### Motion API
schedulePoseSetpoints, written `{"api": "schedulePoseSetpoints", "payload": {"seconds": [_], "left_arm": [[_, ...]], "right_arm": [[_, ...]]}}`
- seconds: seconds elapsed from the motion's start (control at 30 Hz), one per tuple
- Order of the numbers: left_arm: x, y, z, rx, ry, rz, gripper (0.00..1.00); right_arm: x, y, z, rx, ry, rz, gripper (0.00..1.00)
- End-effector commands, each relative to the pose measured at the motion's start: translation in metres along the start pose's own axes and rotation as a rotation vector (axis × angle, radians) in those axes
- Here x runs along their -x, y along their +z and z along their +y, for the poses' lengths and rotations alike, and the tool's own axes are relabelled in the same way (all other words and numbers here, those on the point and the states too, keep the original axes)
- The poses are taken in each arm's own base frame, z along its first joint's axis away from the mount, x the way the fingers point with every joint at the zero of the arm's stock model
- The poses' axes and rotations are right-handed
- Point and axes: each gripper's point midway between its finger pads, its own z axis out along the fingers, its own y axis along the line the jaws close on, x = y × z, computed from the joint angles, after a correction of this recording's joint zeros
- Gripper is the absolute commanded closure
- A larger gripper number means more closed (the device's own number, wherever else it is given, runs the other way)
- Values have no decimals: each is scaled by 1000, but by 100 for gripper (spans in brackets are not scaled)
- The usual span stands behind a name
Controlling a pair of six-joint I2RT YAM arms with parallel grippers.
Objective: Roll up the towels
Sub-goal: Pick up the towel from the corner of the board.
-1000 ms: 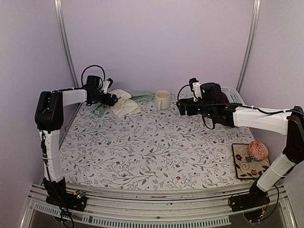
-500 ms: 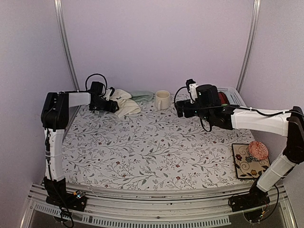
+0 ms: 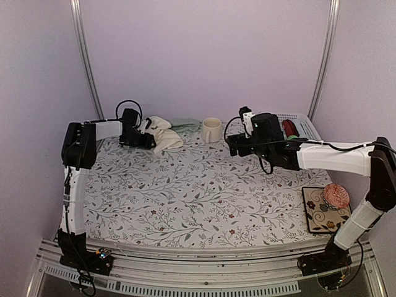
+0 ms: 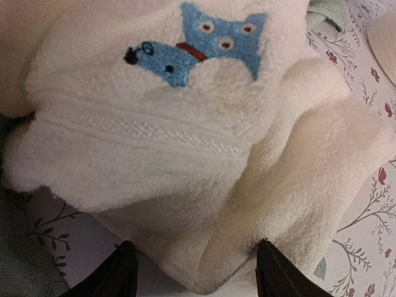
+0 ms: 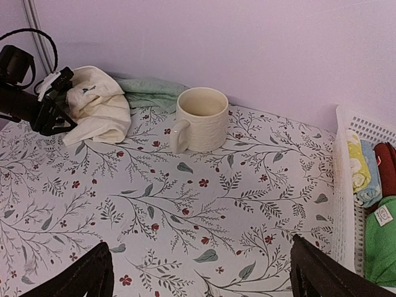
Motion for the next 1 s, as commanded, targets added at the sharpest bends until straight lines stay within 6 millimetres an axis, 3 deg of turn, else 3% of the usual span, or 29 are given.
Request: {"api": "schedulePoseSetpoints", "payload": {"seconds": [0.0, 0.17, 0.3, 0.33, 0.5, 0.6, 0.7, 0.87, 0.97], "left_arm": [[-5, 6, -4, -27, -31, 40, 39], [-3, 8, -8, -38, -28, 35, 61], [9, -1, -13, -64, -23, 7, 95], [15, -5, -17, -79, -22, -5, 100], [48, -49, -45, -174, 4, -88, 100], [70, -89, -61, -211, 26, -161, 100], [80, -127, -80, -242, 44, -214, 100], [57, -175, -112, -302, 29, -244, 100], [26, -184, -128, -343, -4, -201, 100]], "right_arm": [[6, 2, 3, -15, -7, -16, 1], [7, 2, 1, -29, -17, -20, 1], [5, 3, 2, -32, -23, -16, 1], [5, 4, 2, -33, -26, -15, 1], [5, 4, 7, -18, -42, -19, 1], [5, 4, 17, 26, -65, -26, 1], [4, 2, 37, 84, -109, -36, 1], [-5, -9, 91, 147, -331, -96, 1], [-18, -16, 128, 151, -505, -158, 1]]}}
